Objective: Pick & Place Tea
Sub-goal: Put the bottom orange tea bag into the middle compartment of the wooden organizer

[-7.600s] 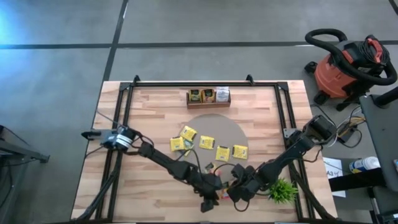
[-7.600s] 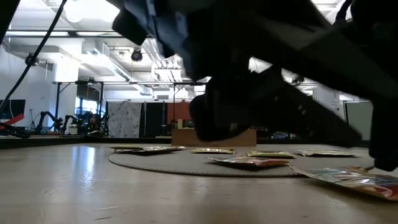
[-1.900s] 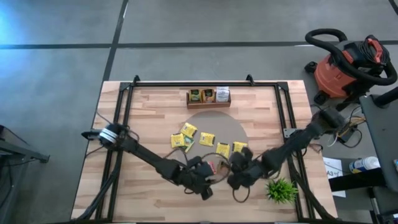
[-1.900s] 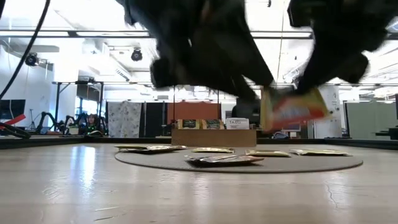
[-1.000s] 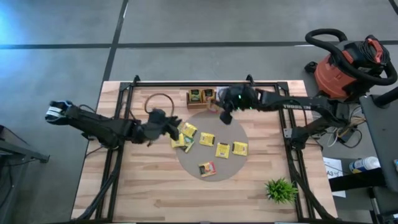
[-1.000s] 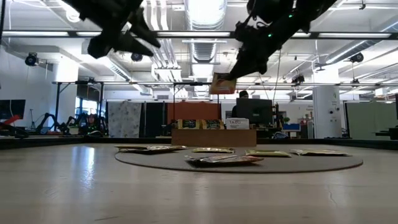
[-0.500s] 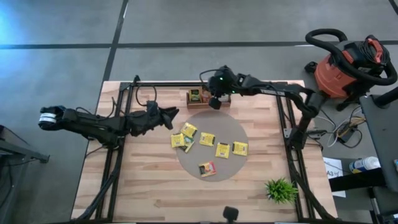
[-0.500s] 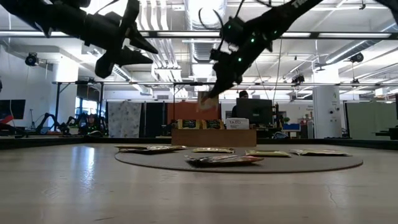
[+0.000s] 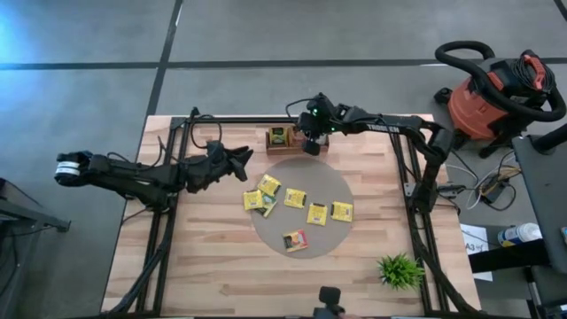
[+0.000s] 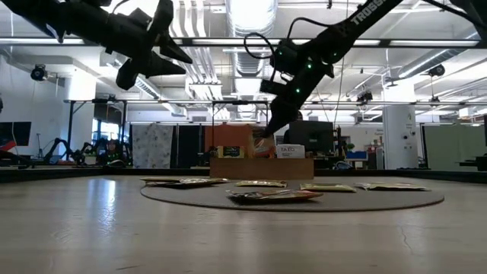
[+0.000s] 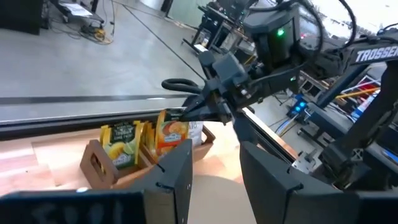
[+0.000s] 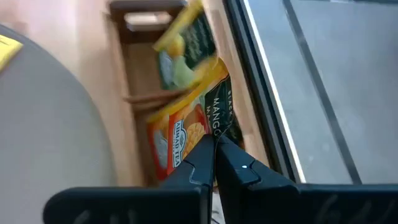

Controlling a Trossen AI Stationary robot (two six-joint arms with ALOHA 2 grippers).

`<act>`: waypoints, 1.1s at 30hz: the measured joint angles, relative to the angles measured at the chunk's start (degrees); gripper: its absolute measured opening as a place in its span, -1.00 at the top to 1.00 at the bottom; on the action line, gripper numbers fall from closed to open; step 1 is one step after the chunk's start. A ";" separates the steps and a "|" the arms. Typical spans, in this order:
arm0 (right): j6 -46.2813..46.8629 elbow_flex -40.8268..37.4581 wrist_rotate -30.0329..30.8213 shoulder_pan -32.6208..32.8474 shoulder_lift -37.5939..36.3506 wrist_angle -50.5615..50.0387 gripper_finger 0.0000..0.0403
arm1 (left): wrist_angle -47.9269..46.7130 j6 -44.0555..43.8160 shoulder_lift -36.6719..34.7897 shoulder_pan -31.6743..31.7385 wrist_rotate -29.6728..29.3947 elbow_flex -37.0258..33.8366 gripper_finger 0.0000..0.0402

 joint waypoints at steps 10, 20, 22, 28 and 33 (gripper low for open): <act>-0.16 -0.04 -2.94 -0.91 2.77 2.72 0.96 | -0.02 -0.09 0.00 2.28 -0.28 0.14 0.36; -0.44 -0.04 -2.91 -0.91 3.37 0.62 0.96 | -0.07 0.85 0.00 3.44 -0.24 0.03 0.36; -0.44 -0.04 -2.89 -0.86 3.37 0.62 0.96 | -0.04 0.85 0.00 3.68 -0.22 -0.01 0.36; -0.42 -0.04 -2.90 -0.77 3.37 -0.90 0.96 | -0.06 0.91 0.00 3.72 -0.22 -0.12 0.36; -0.36 -0.04 -2.88 -0.76 3.37 -3.22 0.90 | -0.07 1.32 0.00 3.72 -0.22 -0.15 0.36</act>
